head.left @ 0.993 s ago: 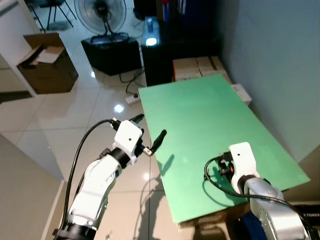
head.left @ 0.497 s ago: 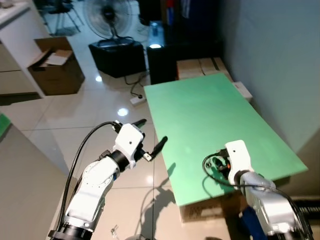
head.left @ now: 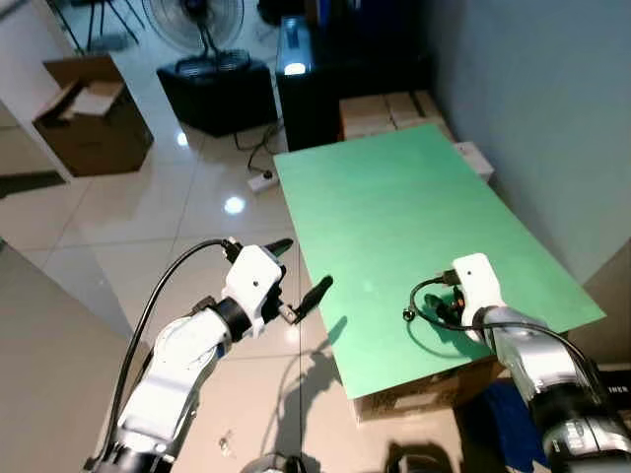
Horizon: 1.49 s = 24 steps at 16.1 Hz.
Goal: Hang keys on a hook
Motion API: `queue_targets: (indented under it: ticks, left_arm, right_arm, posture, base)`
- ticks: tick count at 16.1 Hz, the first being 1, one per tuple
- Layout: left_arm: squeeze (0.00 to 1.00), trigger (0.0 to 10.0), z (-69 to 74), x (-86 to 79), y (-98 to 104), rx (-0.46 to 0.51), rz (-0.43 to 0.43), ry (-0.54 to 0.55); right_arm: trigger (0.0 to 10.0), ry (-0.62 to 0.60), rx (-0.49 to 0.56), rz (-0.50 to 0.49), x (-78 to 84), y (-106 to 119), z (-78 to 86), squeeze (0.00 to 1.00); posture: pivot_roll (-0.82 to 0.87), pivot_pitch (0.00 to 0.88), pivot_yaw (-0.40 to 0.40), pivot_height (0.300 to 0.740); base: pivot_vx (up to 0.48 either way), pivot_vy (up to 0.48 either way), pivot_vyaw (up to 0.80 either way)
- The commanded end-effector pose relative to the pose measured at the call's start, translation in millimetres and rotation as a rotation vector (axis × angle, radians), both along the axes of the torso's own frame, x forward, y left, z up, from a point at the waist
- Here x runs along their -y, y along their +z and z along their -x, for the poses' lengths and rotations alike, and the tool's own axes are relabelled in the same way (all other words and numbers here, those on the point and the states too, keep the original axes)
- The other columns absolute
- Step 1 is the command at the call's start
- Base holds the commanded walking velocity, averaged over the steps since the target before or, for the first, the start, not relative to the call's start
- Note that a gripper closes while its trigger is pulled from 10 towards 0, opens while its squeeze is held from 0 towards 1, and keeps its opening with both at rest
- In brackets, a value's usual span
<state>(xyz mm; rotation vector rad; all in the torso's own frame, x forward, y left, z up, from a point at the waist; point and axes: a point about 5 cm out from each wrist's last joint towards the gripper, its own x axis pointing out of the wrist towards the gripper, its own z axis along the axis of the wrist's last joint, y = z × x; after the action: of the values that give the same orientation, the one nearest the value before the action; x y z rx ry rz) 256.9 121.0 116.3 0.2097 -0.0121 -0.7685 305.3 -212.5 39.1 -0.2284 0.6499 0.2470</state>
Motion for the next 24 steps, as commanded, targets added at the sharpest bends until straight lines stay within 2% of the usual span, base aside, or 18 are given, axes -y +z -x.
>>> queue_targets:
  ticks: [1,4,7,8,10,12,16,20,24]
  left_arm:
    - [0.0,10.0,4.4,-2.6,0.5,-0.022,-0.014,-0.022]
    - [0.0,10.0,9.8,-5.5,0.1,-0.044,-0.033,-0.052]
    - [0.0,10.0,9.3,-15.1,12.8,-0.02,-0.024,-0.021]
    - [0.0,10.0,8.0,-20.2,19.9,-0.02,-0.022,-0.011]
    - [0.0,10.0,12.9,-27.7,24.2,-0.043,-0.049,-0.057]
    - [0.0,10.0,15.5,-30.7,25.3,-0.059,-0.055,-0.069]
    - [0.0,10.0,15.8,-27.3,26.0,-0.074,-0.068,-0.099]
    - [0.0,10.0,15.3,-24.5,29.1,-0.072,-0.052,-0.102]
    - [0.0,10.0,16.2,-18.5,28.1,-0.072,-0.034,-0.105]
  right_arm:
    - [10.0,0.045,0.004,0.004,-3.8,-0.5,-3.6,0.0]
    - [10.0,0.086,0.016,0.038,-5.9,1.9,-10.5,0.0]
    - [10.0,0.08,0.058,0.089,-3.0,12.2,-26.1,0.0]
    - [10.0,0.095,0.059,0.099,-3.1,15.3,-30.2,0.0]
    - [10.0,0.165,0.01,0.107,-7.3,16.6,-32.8,0.0]
    - [10.0,0.175,0.001,0.129,-7.0,18.0,-35.8,0.0]
    - [10.0,0.183,-0.039,0.147,-8.6,15.9,-36.5,0.0]
    - [10.0,0.209,-0.07,0.087,-8.5,20.0,-38.0,0.0]
    - [10.0,0.278,-0.092,0.091,-3.0,27.6,-39.2,0.0]
  posture:
    - [-0.01,0.131,0.11,0.74]
    - [0.01,0.163,0.116,0.74]
    - [0.05,0.223,0.129,0.74]
    - [0.08,0.274,0.132,0.74]
    - [0.09,0.286,0.149,0.74]
    - [0.09,0.286,0.151,0.74]
    - [0.08,0.273,0.16,0.74]
    - [0.06,0.273,0.142,0.74]
    - [0.03,0.275,0.118,0.74]
  base:
    - [0.0,0.0,0.0]
    - [0.0,0.0,0.0]
    - [0.0,0.0,0.0]
    - [0.0,0.0,0.0]
    - [0.0,0.0,0.0]
    - [0.0,0.0,0.0]
    - [0.0,0.0,0.0]
    - [0.0,0.0,0.0]
    - [0.0,0.0,0.0]
